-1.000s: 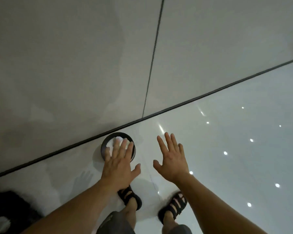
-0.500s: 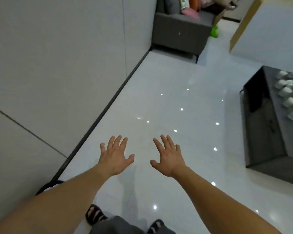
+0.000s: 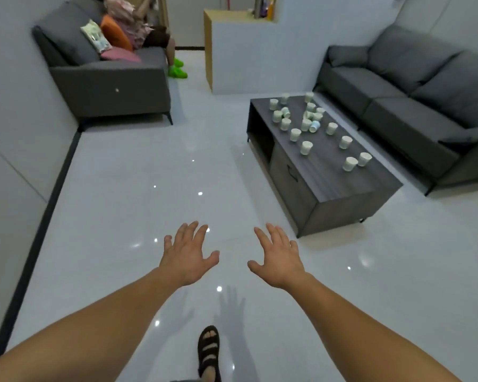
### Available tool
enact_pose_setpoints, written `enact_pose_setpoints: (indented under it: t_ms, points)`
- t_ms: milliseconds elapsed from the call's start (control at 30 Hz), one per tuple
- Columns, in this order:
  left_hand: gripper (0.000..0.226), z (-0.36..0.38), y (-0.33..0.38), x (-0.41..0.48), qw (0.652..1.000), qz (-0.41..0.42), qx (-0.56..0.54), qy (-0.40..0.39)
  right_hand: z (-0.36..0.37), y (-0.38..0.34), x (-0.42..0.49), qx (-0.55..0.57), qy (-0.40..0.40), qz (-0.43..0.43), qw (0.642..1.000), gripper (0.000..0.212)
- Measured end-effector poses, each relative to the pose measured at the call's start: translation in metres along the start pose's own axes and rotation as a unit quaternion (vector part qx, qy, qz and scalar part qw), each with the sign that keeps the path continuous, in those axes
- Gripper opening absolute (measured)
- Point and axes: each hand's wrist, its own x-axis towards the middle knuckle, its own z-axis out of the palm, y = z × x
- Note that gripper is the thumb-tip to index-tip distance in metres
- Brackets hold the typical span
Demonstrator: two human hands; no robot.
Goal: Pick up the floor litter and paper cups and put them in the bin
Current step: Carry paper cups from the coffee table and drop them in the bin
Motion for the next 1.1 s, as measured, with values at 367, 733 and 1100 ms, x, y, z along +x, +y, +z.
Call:
enact_pose_setpoints:
  t_ms: [367,733,1100]
  points:
    - [0.078,-0.008,0.155,0.214,0.987,0.159,0.029,-0.018,-0.063,0.162,0.081,0.046,0.043,0.175,0.983,0.084]
    - [0.081,0.033,0.372,0.377,0.973,0.22,0.039,-0.054,-0.127,0.387,0.173,0.078,0.053,0.238,0.967,0.085]
    - [0.081,0.045,0.476,0.56,0.976,0.205,0.026,-0.073,-0.176,0.534,0.34,0.062,0.023,0.22,0.973,0.087]
